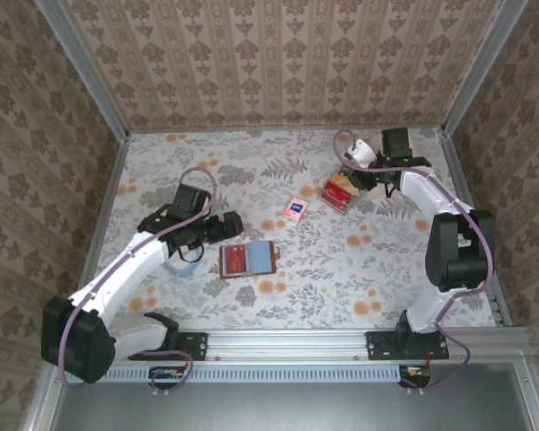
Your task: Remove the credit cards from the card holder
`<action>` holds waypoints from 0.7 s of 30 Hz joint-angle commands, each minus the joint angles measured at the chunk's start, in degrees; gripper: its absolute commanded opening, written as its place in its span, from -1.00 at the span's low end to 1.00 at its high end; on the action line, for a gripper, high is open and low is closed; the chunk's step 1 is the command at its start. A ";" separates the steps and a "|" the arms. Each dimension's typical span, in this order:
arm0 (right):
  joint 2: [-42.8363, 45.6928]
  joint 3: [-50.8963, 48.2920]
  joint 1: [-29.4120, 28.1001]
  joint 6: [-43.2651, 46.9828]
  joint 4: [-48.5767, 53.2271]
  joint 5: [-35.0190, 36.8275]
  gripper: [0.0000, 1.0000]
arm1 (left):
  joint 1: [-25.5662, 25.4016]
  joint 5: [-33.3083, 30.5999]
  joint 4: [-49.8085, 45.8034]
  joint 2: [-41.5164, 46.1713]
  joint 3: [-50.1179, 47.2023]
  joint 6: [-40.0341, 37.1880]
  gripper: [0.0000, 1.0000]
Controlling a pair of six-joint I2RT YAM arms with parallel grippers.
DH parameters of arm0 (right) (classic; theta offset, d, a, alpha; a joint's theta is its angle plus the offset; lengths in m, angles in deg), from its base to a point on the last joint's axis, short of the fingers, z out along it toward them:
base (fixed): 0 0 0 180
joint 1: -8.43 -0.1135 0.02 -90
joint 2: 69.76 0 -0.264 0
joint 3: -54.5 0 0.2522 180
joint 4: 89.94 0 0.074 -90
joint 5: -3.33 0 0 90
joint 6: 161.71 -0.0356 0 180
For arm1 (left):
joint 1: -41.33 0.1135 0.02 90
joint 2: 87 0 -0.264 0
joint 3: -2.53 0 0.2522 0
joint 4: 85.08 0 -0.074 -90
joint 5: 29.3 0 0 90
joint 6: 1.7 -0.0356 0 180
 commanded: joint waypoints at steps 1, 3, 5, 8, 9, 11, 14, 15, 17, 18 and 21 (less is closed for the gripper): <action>1.64 1.41 -0.22 -4.22 4.63 -0.54 -0.32 | 0.31 1.03 0.46 0.25 -0.95 0.73 1.00; 2.21 2.32 -0.31 -7.81 6.94 -0.74 -0.29 | 0.34 1.27 0.89 0.22 -1.29 0.95 1.00; 3.13 2.62 -0.61 -12.97 8.23 -1.43 -0.25 | 0.31 1.53 1.38 0.04 -1.54 1.17 1.00; 3.62 2.63 -0.75 -20.30 8.30 -0.75 -0.13 | 0.31 1.73 1.57 -0.47 -1.42 1.17 1.00; 3.49 2.93 -0.77 -22.09 8.49 -0.02 -0.12 | 0.31 1.82 1.57 -0.62 -1.38 1.10 1.00; 2.32 4.15 -0.75 -25.94 9.56 1.75 -0.05 | 0.35 1.91 1.52 -0.76 -1.28 0.82 1.00; -1.29 8.34 -0.50 -28.97 14.69 3.41 -0.01 | 0.38 1.80 1.22 -0.72 -1.09 0.56 1.00; -2.39 9.88 -0.33 -29.12 16.28 3.09 -0.01 | 0.31 1.65 1.14 -0.69 -1.09 0.49 1.00; -4.35 12.26 -0.19 -29.20 18.43 3.08 -0.01 | 0.33 1.55 1.02 -0.67 -1.25 0.48 1.00; -4.94 12.82 -0.13 -29.41 18.69 3.37 0.01 | 0.31 1.61 1.13 -0.58 -1.28 0.46 1.00; -6.92 14.69 0.11 -30.29 19.25 5.58 0.03 | 1.92 1.60 1.26 -0.58 -1.56 0.66 1.00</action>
